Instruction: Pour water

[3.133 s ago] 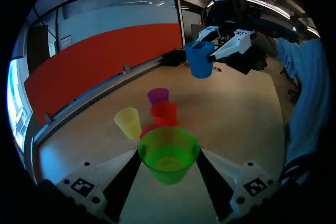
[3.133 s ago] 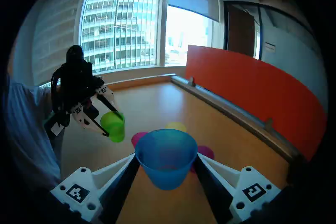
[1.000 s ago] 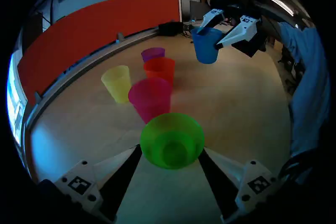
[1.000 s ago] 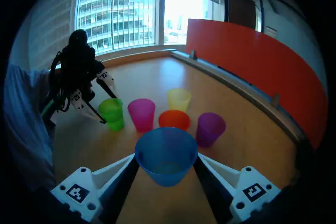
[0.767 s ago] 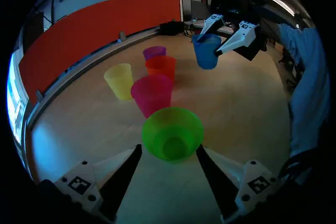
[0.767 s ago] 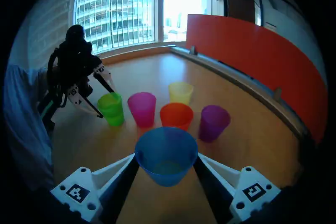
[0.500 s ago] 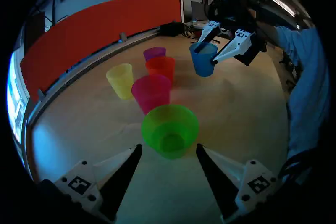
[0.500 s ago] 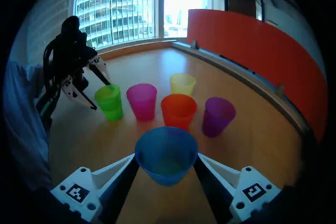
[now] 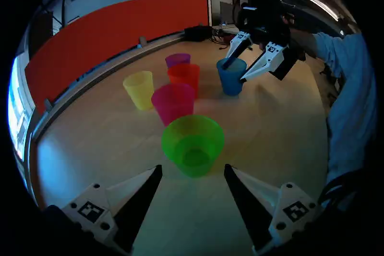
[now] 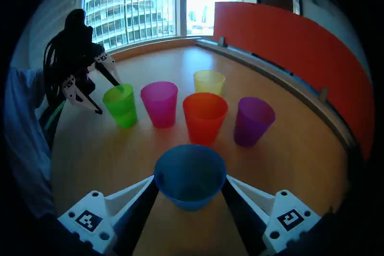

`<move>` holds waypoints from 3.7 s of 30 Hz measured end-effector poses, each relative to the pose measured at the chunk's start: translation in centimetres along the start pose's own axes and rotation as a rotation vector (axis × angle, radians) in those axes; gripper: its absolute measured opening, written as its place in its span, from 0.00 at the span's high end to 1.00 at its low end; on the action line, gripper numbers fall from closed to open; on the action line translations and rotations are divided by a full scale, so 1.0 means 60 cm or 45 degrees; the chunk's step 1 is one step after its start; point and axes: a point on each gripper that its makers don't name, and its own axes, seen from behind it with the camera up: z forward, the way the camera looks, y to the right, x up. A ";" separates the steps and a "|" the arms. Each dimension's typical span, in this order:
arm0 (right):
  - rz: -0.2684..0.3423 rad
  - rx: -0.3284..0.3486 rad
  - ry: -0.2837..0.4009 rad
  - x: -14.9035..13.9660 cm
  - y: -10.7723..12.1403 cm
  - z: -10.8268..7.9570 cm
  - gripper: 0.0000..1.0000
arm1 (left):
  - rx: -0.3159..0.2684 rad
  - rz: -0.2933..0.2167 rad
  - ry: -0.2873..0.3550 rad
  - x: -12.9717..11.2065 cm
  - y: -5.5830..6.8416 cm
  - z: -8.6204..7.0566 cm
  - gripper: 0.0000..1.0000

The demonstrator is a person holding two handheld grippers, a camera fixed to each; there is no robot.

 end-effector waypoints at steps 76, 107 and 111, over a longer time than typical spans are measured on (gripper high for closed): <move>0.194 -0.605 0.437 0.030 0.076 -0.245 0.00 | 0.665 -0.302 0.536 0.111 -0.175 -0.213 0.04; 0.463 -1.307 0.961 0.067 0.178 -0.431 0.00 | 1.010 -0.480 0.906 0.175 -0.197 -0.267 0.04; 0.478 -1.339 0.974 0.064 0.182 -0.439 0.00 | 1.022 -0.509 0.931 0.177 -0.196 -0.274 0.04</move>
